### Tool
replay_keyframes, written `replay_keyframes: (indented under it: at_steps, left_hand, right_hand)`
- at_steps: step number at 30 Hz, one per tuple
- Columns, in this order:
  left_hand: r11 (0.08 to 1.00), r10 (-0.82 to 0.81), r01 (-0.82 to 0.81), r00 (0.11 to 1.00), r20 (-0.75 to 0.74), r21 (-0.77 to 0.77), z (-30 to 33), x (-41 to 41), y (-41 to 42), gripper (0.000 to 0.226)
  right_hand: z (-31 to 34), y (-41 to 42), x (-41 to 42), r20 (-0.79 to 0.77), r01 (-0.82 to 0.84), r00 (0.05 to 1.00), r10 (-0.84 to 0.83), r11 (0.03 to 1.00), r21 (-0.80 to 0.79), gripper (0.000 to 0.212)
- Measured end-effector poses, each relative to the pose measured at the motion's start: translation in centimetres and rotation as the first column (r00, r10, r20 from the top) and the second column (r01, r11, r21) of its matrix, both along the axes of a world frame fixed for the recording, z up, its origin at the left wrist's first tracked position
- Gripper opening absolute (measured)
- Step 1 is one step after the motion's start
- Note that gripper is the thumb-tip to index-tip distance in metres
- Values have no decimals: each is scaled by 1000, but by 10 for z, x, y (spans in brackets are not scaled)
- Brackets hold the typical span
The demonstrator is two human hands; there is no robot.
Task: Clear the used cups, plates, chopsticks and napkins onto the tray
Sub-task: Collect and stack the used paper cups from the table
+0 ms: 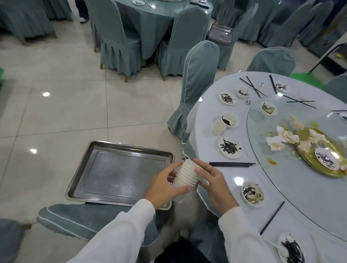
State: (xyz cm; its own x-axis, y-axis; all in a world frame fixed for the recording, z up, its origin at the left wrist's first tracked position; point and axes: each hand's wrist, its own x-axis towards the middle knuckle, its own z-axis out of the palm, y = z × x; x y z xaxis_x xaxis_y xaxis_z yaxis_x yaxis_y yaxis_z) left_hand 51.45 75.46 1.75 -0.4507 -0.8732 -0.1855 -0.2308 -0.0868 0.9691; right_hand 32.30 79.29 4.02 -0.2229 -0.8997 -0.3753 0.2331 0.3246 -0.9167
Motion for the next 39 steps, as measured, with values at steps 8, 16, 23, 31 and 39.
replay_keyframes:
  at_steps: [8, 16, 23, 31, 39]
  left_hand:
    - [998, -55, 55, 998, 20, 20, -4, -26, -7, 85]
    - [997, -17, 13, 998, 65, 72, -19, -64, -39, 83]
    - [990, 93, -105, 987, 131, 89, -27, -107, -83, 82]
    - [954, 267, -286, 947, 179, 87, -31, -122, -117, 85]
    - [907, 380, -414, 884, 271, 77, -36, -122, -125, 89]
  right_hand:
    - [-8, -1, -26, 61, -45, 997, 39, 993, 107, 47]
    - [-29, -40, -66, 154, -138, 982, 112, 976, 170, 42]
    - [-45, -108, -113, 77, -245, 969, 235, 953, 177, 42]
    - [-73, -185, -188, -314, -4, 948, 54, 987, 159, 32]
    - [-110, -243, -252, -690, 33, 719, 84, 987, 155, 52]
